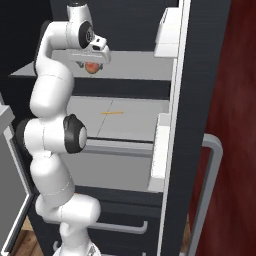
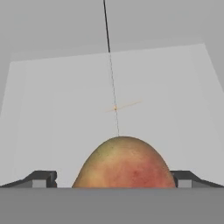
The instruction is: Pick up the apple and peach from the fridge and place one fruit on each plate on the dining counter.
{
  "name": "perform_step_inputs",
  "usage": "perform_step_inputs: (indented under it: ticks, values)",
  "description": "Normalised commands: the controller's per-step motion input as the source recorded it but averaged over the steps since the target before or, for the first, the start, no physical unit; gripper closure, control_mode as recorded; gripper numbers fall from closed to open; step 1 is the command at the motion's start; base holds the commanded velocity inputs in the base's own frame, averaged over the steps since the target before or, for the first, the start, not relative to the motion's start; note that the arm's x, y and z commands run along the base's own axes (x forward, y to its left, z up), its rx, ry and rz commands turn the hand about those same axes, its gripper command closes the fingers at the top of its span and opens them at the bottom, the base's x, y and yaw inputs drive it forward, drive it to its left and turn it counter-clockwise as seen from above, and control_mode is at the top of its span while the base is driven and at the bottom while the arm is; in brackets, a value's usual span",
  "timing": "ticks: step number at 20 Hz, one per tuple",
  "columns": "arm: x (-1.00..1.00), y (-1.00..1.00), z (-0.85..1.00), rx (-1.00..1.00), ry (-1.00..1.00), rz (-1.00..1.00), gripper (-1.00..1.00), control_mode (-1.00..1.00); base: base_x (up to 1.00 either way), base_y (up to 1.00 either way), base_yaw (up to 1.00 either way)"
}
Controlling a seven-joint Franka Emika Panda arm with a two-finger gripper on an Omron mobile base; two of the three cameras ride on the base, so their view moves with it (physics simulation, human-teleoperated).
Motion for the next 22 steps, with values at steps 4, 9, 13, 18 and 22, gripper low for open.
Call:
perform_step_inputs:
  ticks: [4, 9, 13, 18, 22]
  values:
    - [-0.03, -0.01, 0.0, 0.0, 0.0, 0.0, -1.0, -1.0, 0.0, 0.0, 0.0]
    - [-0.03, -0.17, 0.0, 0.02, 0.0, 0.0, -1.0, -1.0, 0.0, 0.0, 0.0]
    - [0.0, -0.05, -0.02, 0.0, 0.0, 0.0, -1.0, -1.0, 0.0, 0.0, 0.0]
    - [0.0, 0.06, -0.21, 0.0, 0.0, 0.0, -1.0, -1.0, 0.0, 0.0, 0.0]
    - [-0.01, 0.08, -0.15, 0.0, -0.02, 0.0, -1.0, -1.0, 0.0, 0.0, 0.0]
